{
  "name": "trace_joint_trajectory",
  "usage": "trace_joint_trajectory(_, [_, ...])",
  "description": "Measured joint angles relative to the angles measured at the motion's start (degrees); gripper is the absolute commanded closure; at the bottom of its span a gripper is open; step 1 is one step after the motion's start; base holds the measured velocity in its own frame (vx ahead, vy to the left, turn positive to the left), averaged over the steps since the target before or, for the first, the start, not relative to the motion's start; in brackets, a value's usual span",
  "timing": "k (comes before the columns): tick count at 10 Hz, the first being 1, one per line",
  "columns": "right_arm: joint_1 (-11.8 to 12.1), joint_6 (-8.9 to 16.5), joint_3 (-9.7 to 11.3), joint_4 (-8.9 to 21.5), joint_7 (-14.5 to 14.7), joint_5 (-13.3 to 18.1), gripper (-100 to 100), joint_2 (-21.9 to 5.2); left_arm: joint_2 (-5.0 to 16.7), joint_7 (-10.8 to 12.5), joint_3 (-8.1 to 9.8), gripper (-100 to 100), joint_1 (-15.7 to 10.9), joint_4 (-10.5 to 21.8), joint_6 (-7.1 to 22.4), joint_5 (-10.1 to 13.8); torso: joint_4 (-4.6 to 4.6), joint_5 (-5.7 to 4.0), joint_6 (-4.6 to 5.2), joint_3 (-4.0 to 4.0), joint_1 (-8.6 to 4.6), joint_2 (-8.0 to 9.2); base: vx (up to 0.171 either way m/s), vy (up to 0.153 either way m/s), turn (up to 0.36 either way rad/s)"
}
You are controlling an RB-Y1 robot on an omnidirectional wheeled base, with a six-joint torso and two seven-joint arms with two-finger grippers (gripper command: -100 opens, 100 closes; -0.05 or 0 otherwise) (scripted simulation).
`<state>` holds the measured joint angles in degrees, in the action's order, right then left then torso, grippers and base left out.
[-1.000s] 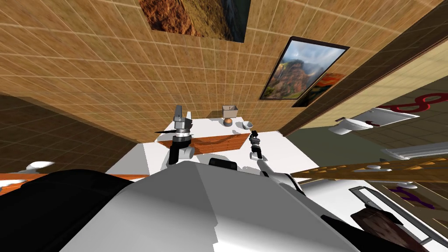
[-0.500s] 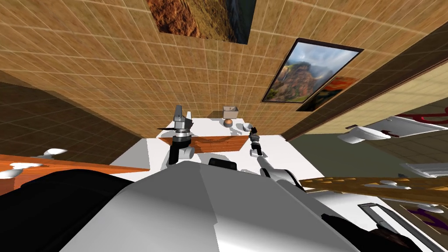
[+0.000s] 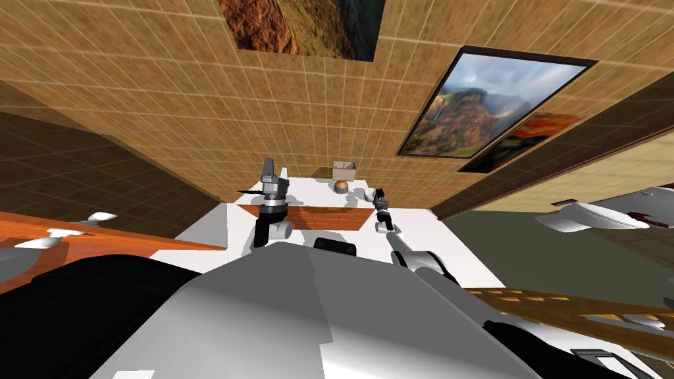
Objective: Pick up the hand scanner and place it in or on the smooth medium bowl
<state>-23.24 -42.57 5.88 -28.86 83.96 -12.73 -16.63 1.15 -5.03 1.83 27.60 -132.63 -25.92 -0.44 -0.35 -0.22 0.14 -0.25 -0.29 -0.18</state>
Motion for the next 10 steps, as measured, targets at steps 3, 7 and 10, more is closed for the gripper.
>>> trace_joint_trajectory(3, [-0.7, 0.1, 1.3, -0.3, -1.5, 0.2, 100, -0.2, 0.0, 0.0, 0.00, 0, 0.0, 0.0, 0.0, 0.0, 0.04, -0.01, -0.02, 0.05, -0.02, 0.05, 0.054, -0.105, 0.104])
trace_joint_trajectory(7, [-1.1, 1.5, 3.9, -2.1, -4.2, 0.6, 100, -0.8, 0.0, 0.0, 0.01, 0, 0.0, 0.0, 0.0, 0.0, 0.09, -0.07, -0.17, -0.02, -0.32, -0.14, 0.095, -0.163, 0.185])
trace_joint_trajectory(10, [-1.2, 2.1, 4.6, -3.4, -5.1, 0.7, -100, -0.9, 0.0, 0.0, 0.00, 0, 0.0, 0.0, 0.0, 0.0, 0.07, 0.00, -0.06, 0.08, 0.13, 0.09, 0.026, -0.036, 0.019])
